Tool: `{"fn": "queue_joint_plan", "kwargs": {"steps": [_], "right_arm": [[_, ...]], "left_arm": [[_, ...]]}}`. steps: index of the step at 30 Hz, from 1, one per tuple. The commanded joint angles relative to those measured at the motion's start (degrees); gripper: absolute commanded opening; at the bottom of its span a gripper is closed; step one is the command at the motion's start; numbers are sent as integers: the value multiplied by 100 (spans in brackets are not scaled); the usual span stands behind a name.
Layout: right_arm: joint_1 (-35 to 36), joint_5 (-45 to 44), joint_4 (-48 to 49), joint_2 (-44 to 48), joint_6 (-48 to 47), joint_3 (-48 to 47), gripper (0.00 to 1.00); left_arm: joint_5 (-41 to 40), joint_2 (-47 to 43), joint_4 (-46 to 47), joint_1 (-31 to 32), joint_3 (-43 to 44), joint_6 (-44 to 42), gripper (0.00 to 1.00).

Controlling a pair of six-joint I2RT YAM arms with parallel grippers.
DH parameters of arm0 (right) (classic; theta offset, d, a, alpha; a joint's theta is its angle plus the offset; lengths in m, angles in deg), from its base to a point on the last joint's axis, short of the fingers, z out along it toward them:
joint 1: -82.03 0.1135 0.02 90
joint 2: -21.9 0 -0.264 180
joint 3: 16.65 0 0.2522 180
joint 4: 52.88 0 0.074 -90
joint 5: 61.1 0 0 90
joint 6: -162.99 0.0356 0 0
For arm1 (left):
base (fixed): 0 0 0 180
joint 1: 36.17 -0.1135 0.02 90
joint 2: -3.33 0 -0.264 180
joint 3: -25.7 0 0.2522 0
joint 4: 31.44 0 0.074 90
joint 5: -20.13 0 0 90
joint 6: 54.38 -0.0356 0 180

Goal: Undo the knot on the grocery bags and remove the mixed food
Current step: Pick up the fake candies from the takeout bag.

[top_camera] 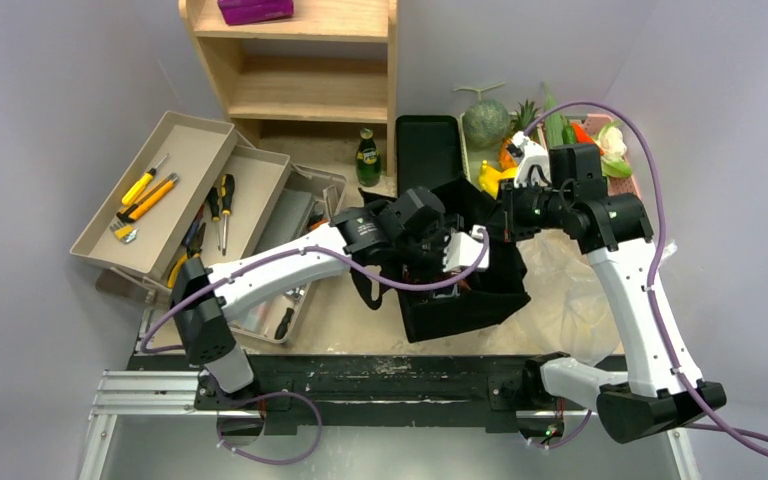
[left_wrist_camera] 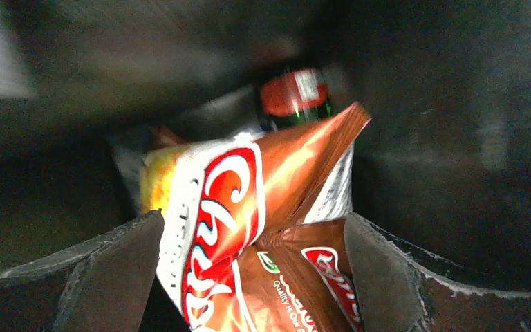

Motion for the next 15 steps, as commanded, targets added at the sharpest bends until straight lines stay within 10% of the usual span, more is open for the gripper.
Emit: {"fn": "queue_joint_plan", "kwargs": {"steps": [1,5,15], "right_arm": [[-181,913,911,120,413,-797,0],[-204,936,851,55,372,-907,0],[-201,793,759,322,127,-427,0]], "left_arm": [[-500,110,-212,51,-365,-417,100],[-1570,352,846,68,-1315,-630,92],[-1411,-976,1520,-62,-1655,-277,0]]}}
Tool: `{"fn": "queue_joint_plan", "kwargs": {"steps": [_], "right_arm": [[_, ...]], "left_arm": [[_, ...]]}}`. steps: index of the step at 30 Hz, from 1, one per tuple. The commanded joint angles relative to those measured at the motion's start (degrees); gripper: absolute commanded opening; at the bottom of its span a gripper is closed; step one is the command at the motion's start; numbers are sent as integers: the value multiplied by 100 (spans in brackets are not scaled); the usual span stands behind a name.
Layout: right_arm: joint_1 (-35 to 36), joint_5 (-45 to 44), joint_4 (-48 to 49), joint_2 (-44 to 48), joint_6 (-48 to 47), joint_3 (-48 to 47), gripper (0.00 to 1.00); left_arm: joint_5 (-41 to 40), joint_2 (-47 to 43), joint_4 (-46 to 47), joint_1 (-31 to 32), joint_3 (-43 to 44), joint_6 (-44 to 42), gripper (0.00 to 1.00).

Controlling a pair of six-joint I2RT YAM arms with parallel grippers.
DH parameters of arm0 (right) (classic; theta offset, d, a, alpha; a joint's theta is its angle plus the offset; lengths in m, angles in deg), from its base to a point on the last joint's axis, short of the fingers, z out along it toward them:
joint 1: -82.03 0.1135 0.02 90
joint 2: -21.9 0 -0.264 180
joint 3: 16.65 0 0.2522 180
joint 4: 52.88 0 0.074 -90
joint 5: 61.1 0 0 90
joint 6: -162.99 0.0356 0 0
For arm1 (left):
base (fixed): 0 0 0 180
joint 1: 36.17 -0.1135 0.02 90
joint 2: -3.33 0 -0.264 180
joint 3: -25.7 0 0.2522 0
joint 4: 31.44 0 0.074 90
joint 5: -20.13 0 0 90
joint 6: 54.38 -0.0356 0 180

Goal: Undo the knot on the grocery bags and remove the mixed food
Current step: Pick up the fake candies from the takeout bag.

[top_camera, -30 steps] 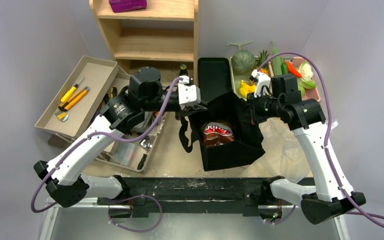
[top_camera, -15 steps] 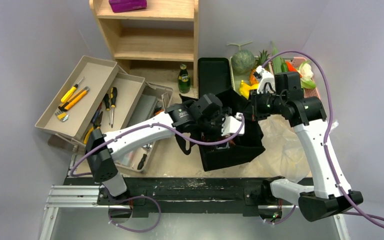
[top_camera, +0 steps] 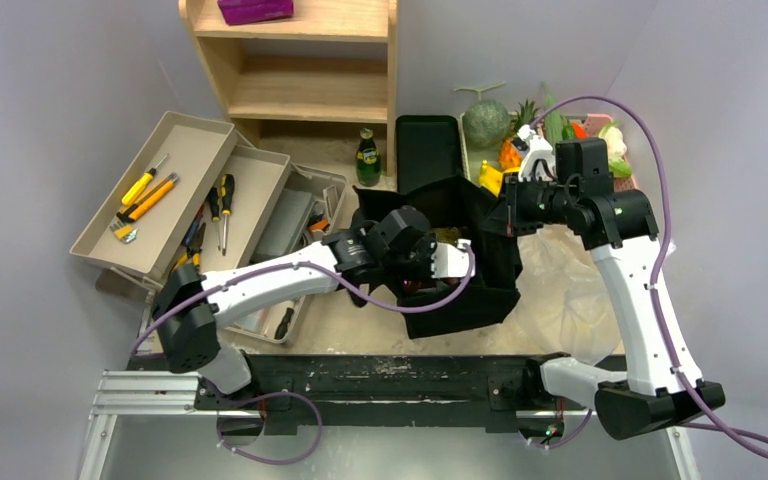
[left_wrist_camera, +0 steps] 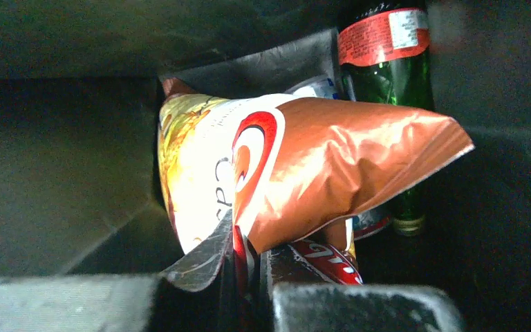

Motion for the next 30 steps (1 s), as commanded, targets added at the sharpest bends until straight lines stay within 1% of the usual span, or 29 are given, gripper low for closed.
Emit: {"fn": "queue_joint_plan", "kwargs": {"steps": [1,4,9,13,16,18,21,26,28,30], "right_arm": [[2,531,846,519,5,-38,0],[5,442,877,605,-46,107,0],[3,262,892,708,-83,264,0],[5,182,907,752,-88,392,0],[7,137,954,786,-87,504,0],[2,109,994,802,-64,568,0],[1,84,1022,792,-70,612,0],[7,23,1024,746,-124,557,0],[2,5,1022,728,-128,513,0],[6,-31,1001,720,-135,441,0]], "left_arm": [[301,-924,25,-169,-31,221,0],[1123,-1418,-179,-464,108,567,0],[3028,-2005,-500,-1265,563,1187,0],[3888,-2391,-583,-1583,1012,1335,0],[4119,-2552,-471,-1847,1434,1858,0],[3858,-2615,-428,-1974,1734,2174,0],[3839,-2661,-450,-2296,2230,2384,0],[4073,-2583,-745,-2745,3041,2032,0],[4099,-2464,-1026,-2901,3420,1569,0],[3904,-2356,-1215,-3045,3651,926,0]]}}
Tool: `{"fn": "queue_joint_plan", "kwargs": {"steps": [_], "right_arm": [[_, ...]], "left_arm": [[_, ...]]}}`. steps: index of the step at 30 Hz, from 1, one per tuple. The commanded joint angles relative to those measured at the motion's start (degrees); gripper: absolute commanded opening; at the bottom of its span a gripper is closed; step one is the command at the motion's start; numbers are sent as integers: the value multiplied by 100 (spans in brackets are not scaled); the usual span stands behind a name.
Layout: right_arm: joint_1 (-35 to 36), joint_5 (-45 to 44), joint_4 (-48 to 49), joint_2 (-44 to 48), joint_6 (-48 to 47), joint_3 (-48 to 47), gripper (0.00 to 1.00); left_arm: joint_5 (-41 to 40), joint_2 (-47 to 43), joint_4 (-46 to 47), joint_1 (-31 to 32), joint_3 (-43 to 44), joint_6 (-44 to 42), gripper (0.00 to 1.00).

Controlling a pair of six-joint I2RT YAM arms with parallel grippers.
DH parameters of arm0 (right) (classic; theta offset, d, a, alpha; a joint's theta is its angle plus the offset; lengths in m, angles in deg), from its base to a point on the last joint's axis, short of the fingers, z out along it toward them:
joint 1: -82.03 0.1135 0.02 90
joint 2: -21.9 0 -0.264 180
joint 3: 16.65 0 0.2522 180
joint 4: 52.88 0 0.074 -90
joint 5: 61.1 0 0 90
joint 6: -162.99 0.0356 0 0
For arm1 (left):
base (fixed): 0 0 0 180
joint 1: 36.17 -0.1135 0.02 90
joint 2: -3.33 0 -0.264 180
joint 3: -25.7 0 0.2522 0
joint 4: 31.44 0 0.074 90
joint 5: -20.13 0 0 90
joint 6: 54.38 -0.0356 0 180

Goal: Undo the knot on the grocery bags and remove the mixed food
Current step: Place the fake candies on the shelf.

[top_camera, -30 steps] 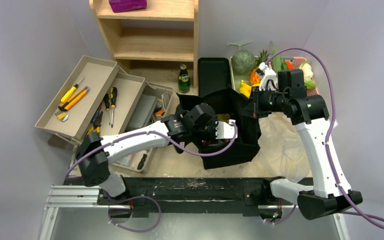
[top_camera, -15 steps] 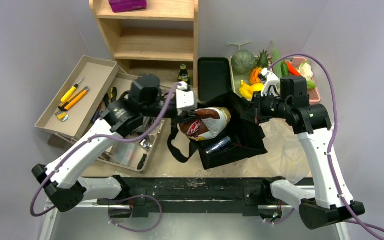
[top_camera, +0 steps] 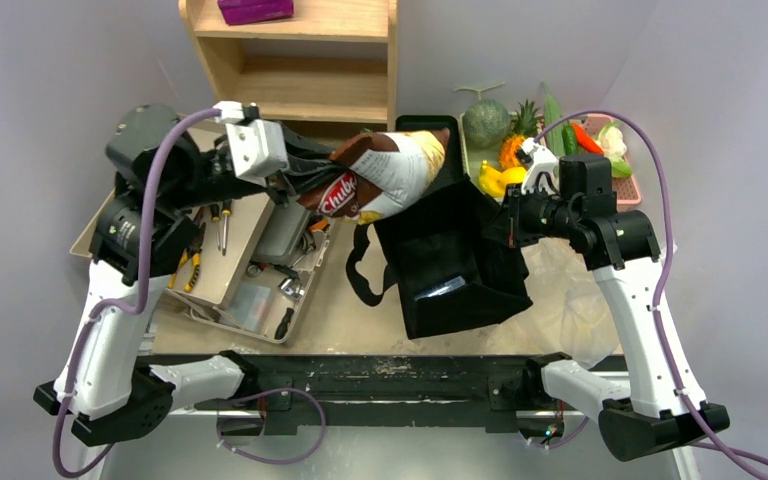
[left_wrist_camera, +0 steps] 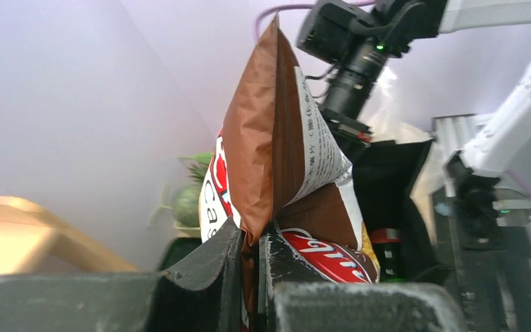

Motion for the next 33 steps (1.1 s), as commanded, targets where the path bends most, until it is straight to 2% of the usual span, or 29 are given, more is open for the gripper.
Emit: {"fn": "queue_joint_plan", "kwargs": {"steps": [1,4,9,12,17,23,30,33], "right_arm": [[7,92,529,104,-44,-306,0],[1,35,498,104,-79,-334,0],[1,-6,450,78,-111,-371,0],[2,-36,415,44,-145,-404,0],[-10,-118,359,50,-172,-410,0],[-80,-117,333,1,-200,-445,0],[-113,-145,299,-57,-244,-501,0],[-127,-172,270,-66,-262,-522,0]], "left_arm": [[-98,163,-53,-370,594,-1218,0],[-116,355,148,-851,635,-2077,0],[525,926,-235,-1596,823,-3912,0],[735,1318,-102,-1986,896,-4913,0],[823,2149,-537,-2314,1462,-6364,0],[138,2865,-389,-2473,1373,-7964,0],[-966,3679,780,-2797,872,-9180,0],[-1073,3908,1243,-2992,491,-9419,0]]}}
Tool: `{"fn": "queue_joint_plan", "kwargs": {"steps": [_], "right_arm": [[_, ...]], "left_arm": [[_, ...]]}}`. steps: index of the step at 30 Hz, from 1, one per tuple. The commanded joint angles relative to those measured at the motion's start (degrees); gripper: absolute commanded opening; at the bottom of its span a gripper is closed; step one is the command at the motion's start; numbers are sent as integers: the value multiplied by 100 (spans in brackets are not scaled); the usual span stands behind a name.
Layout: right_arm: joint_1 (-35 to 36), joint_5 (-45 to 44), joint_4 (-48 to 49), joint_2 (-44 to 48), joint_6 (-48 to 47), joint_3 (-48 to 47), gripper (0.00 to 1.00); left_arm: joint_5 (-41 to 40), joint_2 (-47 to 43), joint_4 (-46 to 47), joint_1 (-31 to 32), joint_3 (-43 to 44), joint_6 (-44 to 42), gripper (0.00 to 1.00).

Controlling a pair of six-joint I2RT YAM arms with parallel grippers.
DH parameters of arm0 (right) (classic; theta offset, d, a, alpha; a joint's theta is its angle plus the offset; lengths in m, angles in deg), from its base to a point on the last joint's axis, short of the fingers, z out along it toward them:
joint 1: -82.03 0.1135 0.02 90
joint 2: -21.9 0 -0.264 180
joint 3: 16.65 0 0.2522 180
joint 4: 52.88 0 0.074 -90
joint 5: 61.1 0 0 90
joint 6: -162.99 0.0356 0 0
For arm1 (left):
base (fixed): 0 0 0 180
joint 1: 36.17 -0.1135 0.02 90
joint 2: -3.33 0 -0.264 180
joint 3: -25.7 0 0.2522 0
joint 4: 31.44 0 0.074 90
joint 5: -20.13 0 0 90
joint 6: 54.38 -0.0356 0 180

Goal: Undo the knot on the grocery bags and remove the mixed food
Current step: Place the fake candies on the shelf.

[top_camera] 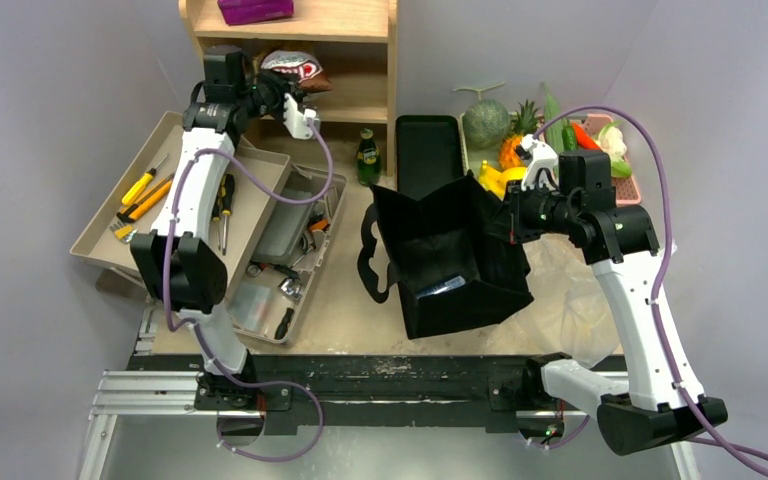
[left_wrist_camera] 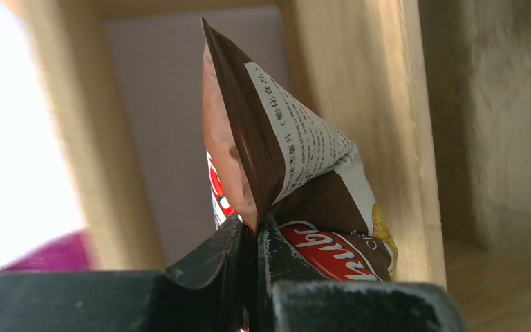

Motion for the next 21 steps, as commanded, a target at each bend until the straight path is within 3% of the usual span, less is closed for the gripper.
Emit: {"fn": "queue_joint_plan", "kwargs": {"steps": [1,3,5,12,14,16,17,21], "right_arm": [[-67,20,326,97,-80,-386,0],[-78,53,338,93,-79,-370,0],[-82,79,355,74,-72,-355,0],[-88,91,369,67,-71,-341,0],[-87,108,386,86,-76,-318,0],[-94,110,403,94,-71,-308,0],[-90,111,416,97,-68,-310,0],[-90,110,515,123,-48,-277,0]], "left_arm": [[-459,296,1397,-289,-482,-952,0],[-583,480,2160,-316,-798,-610,6],[-643,699,2338,-365,-888,-496,18],[-681,663,1594,-386,-792,104,60],[-496,428,1297,-388,-875,309,81],[-172,53,1047,-392,-1096,442,96],[2,-153,931,-386,-1242,490,99],[684,-1021,162,-316,-1661,610,100]]}}
